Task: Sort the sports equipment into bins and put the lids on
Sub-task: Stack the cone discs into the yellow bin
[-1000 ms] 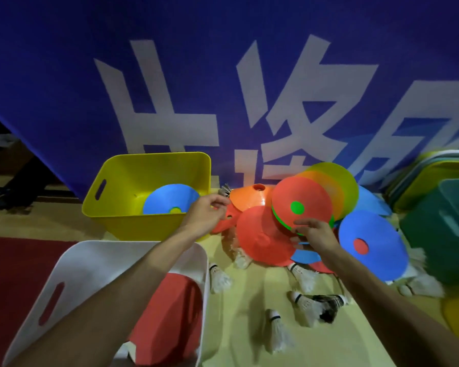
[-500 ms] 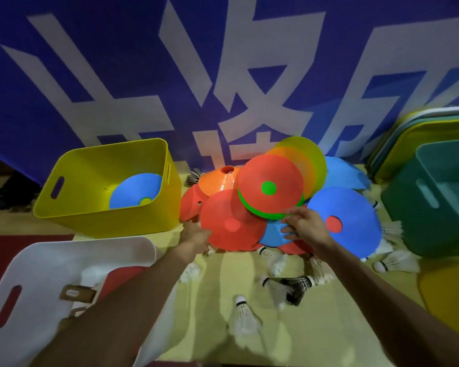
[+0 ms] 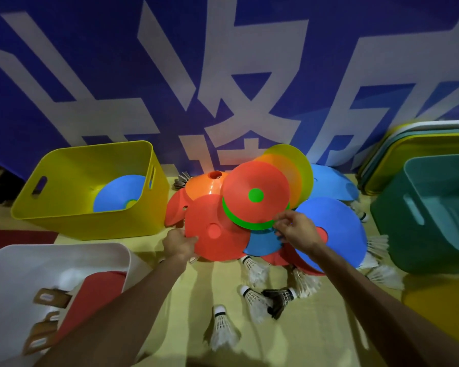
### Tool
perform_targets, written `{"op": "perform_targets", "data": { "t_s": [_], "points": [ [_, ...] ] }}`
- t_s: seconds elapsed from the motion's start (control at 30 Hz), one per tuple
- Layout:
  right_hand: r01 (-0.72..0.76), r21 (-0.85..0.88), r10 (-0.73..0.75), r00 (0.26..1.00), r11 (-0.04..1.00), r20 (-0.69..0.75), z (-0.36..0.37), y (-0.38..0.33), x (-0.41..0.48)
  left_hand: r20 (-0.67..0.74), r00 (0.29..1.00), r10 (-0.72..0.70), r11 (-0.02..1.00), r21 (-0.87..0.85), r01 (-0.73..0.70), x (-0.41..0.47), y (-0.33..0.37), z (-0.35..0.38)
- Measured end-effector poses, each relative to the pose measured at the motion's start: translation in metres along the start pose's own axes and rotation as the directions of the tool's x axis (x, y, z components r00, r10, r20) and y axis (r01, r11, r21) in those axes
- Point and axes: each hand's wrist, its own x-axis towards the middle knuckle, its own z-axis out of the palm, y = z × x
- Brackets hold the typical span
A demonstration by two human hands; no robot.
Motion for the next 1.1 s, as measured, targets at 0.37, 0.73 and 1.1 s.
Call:
{"op": "perform_targets", "data": {
  "t_s": [0.37,0.73,1.1],
  "points": [
    [0.294,-0.559,-0.247,0.956,0.775,0.16,0.042,-0.012,0.043,-0.103,0.976,0.19,0.982,0.039,-0.187,-0.017,0.027,-0.056],
    [0.251,-0.88,-0.232,0.958,0.404,0.167,0.061,-0.016,0.029,-0.071,0.963,0.259,0.928,-0.258,-0.268,-0.024,0.04,-0.097],
    [0.191,-0.489,-0.201,0.979,0.851,0.033,0.039,-0.051,0.015,-0.063,0.963,0.261,0.872,-0.414,-0.263,-0.023,0.051,-0.123]
  ]
}}
